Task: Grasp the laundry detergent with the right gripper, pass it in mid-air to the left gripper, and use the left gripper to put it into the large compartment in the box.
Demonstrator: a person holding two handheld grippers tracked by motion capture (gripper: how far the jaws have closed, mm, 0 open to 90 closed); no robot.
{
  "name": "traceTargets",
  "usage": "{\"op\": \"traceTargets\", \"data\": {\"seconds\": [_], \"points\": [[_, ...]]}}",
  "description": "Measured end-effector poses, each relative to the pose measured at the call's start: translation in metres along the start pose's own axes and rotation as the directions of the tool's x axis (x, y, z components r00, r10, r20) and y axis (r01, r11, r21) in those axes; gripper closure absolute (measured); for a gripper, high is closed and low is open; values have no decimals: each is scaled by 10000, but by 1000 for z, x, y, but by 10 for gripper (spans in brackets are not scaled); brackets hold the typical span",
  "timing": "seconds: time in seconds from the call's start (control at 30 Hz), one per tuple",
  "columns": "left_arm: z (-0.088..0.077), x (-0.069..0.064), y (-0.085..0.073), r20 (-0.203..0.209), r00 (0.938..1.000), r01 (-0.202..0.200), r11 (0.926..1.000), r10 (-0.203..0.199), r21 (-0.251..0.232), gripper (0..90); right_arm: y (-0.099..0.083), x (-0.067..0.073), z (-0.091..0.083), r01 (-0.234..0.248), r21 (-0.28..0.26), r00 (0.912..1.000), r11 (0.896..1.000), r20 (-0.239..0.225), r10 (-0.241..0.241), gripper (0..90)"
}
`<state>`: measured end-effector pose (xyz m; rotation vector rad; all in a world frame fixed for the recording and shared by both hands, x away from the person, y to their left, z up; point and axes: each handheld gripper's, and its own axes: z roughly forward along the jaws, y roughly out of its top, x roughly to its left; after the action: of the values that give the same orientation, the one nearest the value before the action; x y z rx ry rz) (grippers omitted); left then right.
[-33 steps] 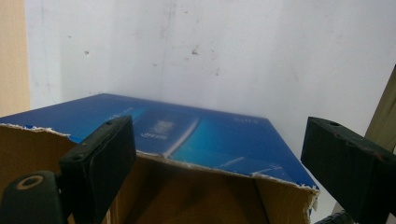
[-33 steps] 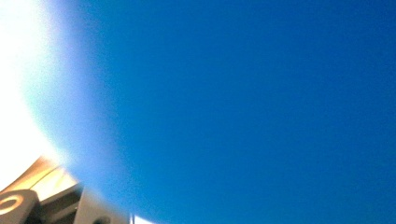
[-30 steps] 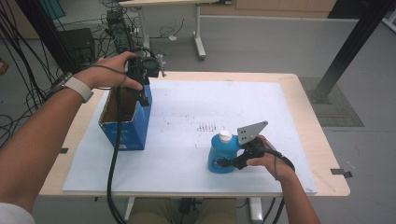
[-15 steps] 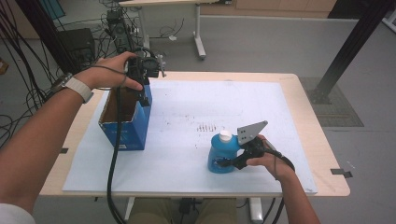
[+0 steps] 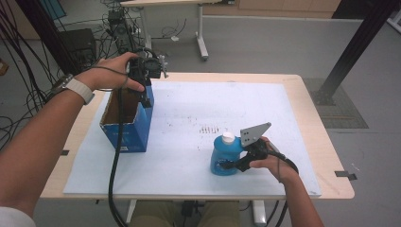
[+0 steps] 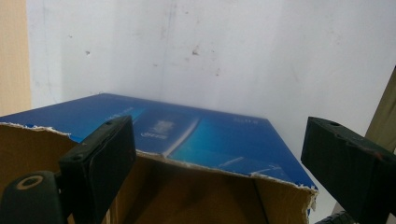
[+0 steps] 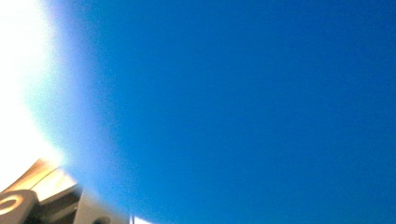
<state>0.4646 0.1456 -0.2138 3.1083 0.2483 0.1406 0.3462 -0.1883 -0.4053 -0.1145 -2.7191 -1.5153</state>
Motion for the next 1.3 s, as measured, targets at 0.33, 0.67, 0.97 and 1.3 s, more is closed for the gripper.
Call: {"op": "traceTargets", "data": {"seconds": [0.33,0.67,0.97,1.3], "points": [[0,0,0,-2,10000,-1,10000,1,-10,105,0,0,0,-2,-8,10000,10000,4,2,420],[0,0,0,-26,10000,9,10000,-9,11,105,-1,0,0,14,-38,10000,10000,2,-14,420],[-1,-2,1,-77,10000,-9,10000,9,-17,104,-1,0,0,-22,-61,10000,10000,11,22,421],[-6,-7,3,-123,9999,-119,9999,119,-31,98,1,1,0,81,16,9999,10000,94,-81,426]]}}
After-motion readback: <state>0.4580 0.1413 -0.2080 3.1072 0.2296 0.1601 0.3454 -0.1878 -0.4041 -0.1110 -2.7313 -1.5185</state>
